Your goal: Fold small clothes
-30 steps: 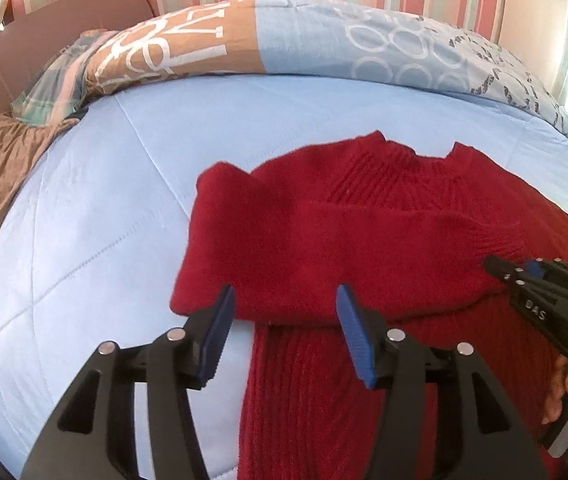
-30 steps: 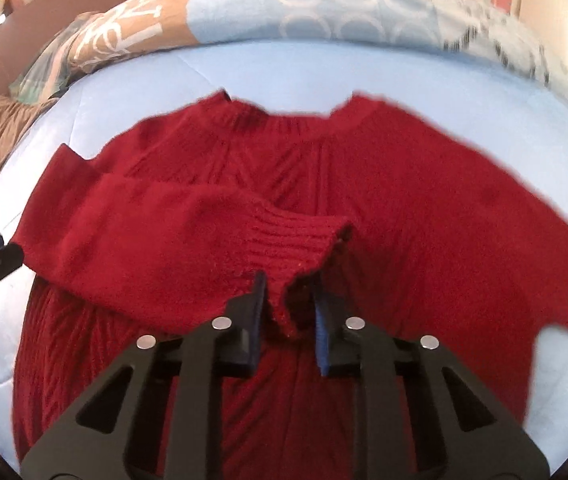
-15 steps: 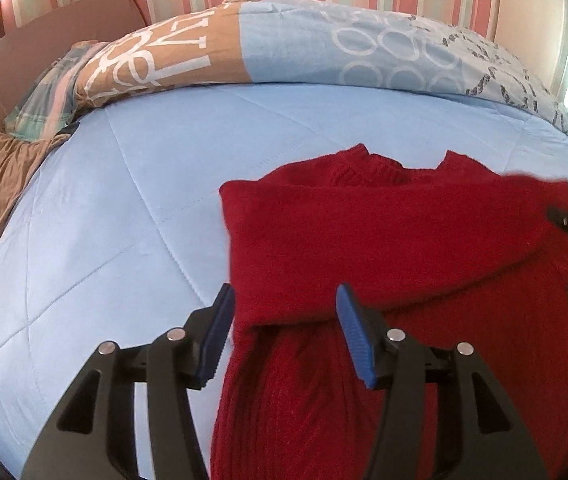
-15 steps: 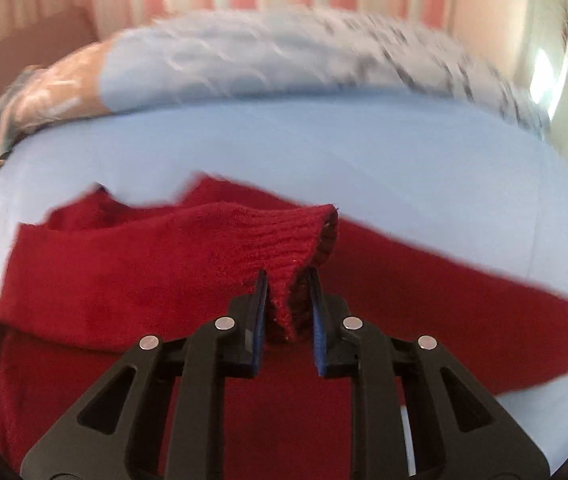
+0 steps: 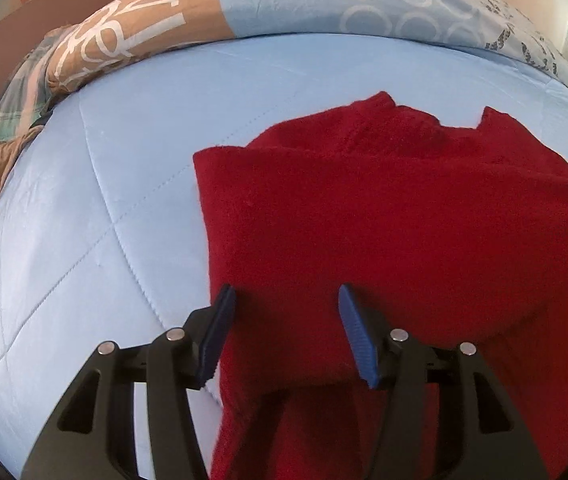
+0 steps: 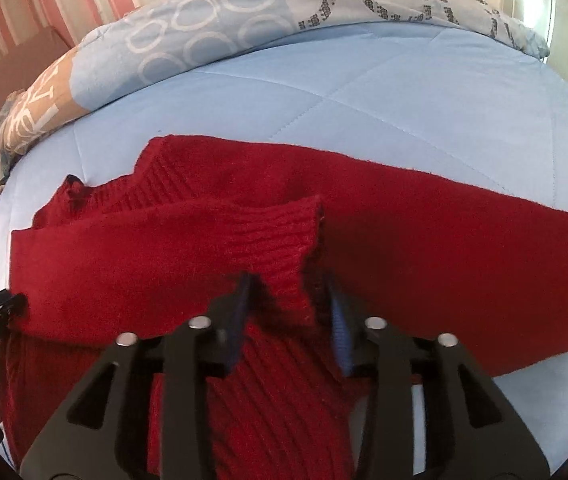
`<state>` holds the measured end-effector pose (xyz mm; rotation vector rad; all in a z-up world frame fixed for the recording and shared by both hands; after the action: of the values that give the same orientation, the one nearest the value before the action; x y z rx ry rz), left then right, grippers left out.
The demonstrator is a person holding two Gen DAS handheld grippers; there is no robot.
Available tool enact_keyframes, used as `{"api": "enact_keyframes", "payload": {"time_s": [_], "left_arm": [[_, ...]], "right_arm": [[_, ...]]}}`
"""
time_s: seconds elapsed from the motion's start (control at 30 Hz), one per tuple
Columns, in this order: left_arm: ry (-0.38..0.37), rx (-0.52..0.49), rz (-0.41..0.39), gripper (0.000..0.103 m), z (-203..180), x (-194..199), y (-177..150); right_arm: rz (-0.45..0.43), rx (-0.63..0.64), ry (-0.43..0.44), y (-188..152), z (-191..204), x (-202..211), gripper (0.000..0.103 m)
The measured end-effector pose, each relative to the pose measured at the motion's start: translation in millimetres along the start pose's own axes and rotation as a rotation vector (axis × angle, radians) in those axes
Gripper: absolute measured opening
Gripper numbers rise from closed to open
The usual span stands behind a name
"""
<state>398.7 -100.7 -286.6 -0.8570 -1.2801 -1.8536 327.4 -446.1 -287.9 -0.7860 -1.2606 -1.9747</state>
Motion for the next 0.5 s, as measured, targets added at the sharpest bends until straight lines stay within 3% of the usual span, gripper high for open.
{"api": "enact_keyframes", "payload": {"time_s": [0.07,0.17,0.3,0.4,0.5], "left_arm": [[0.008,-0.001,-0.012,0.057,2,0,1],[0.046,-0.015,-0.036,0.057,7,-3,1],[0.041,0.004,-0.031,0.065,12,-8,0],[0.047,-0.004,-0.035,0.066,13,-7,0],[0.052,-0.005,-0.034,0.066,13,-5,0]], "right_arm": [[-0.016,0.006,0.013,2,6,9,0.042],[-0.066,0.079,0.002,7,28,28,0.058],[-0.029,0.149,0.012,3,59,16,0.059],[0.041,0.118,-0.066,-2,44,-7,0.058],[0.053,0.011,-0.057,-5,21,-11,0.057]]}}
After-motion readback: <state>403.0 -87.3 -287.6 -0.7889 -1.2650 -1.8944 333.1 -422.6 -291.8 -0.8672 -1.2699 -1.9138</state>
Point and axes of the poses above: each gripper's, at about its wrist camera, not at the fingertips, and x roughly against the way its jaws point, z to its left, y to its top, the point moved 8 cm from there along -x, roughly the way its jaws point, and after that the axes turned 13 degrees about y, right-handed, at the moved point
